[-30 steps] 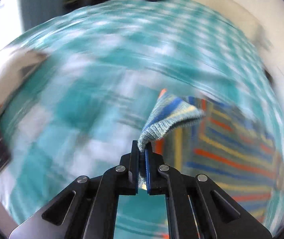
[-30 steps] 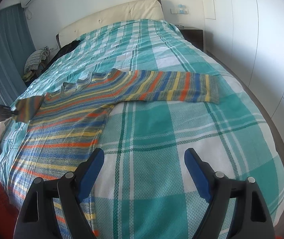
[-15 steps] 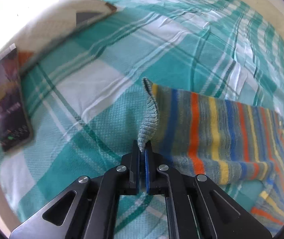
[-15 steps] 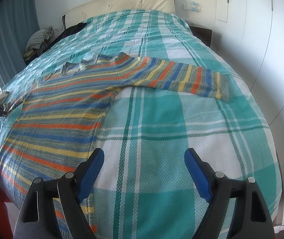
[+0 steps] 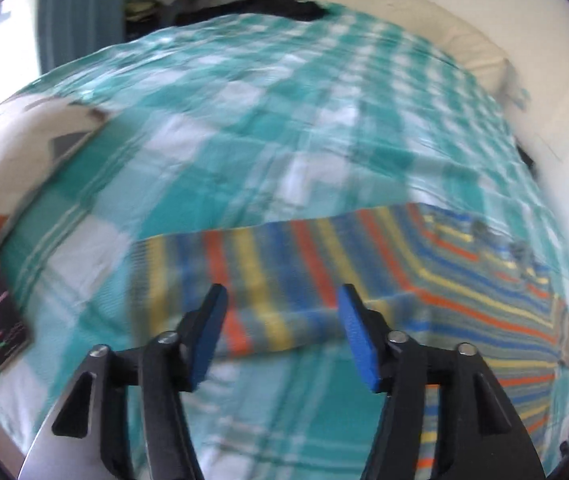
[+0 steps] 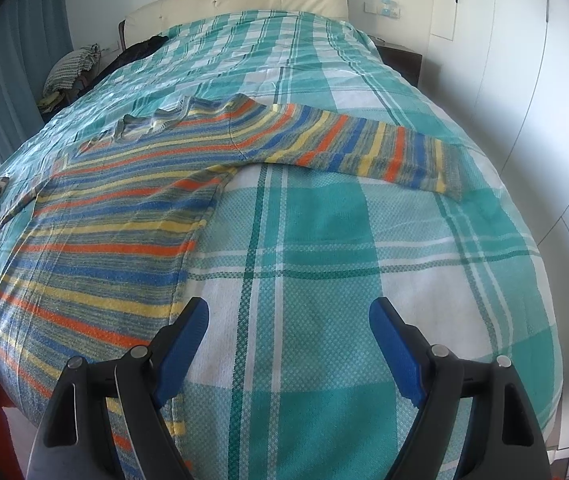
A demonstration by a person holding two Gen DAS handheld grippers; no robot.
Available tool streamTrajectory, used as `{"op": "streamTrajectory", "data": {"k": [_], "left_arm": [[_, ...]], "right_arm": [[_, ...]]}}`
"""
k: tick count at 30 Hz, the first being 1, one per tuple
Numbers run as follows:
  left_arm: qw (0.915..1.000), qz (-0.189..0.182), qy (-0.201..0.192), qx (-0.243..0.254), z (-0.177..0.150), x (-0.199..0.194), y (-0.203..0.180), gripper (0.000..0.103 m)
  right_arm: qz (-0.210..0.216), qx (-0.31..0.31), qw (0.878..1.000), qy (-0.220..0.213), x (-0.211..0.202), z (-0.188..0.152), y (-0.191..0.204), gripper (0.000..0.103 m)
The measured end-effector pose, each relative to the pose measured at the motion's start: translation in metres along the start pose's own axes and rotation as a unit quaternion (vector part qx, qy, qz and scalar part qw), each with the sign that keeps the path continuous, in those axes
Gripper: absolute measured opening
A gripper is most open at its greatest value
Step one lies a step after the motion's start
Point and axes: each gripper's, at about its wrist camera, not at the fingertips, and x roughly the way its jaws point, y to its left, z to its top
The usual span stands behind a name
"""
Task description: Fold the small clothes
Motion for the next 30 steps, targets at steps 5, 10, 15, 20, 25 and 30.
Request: {"op": "streamTrajectory", "data": {"k": [5, 10, 15, 20, 25, 30], "left_arm": [[0.9966, 0.05, 0.065, 0.014, -0.016, 0.056, -0.021, 0.076], [0.9917, 0.1, 0.071, -0.039, -0.037, 0.039, 0.062, 0.061], [0.9808, 0.164, 0.069, -0.079, -0.045, 0.003, 0.116, 0.079], [0.9983, 0.013, 0.019, 0.053, -0.053, -0.019, 0.036, 0.091], [0.9699, -0.035, -0.011, 0.241, -0.066, -0.002, -0.046, 0.102], [0.9536, -0.062, 0.018, 0.294, -0.084, 0.056, -0.039, 0.103]], "right_arm": [[-0.01, 0.0, 1.0, -0.001, -0.002, -0.001, -0.001, 0.082], [-0.006, 0.01, 1.0, -0.001, -0.003, -0.002, -0.007, 0.082], [0.001, 0.007, 1.0, 0.005, 0.002, -0.002, -0.005, 0.082], [-0.01, -0.004, 1.0, 0.001, 0.001, -0.002, -0.001, 0.082], [-0.027, 0.011, 1.0, 0.013, 0.01, -0.004, -0.004, 0.082], [-0.037, 0.045, 0.997, 0.053, 0.034, -0.012, -0.013, 0.082]]}}
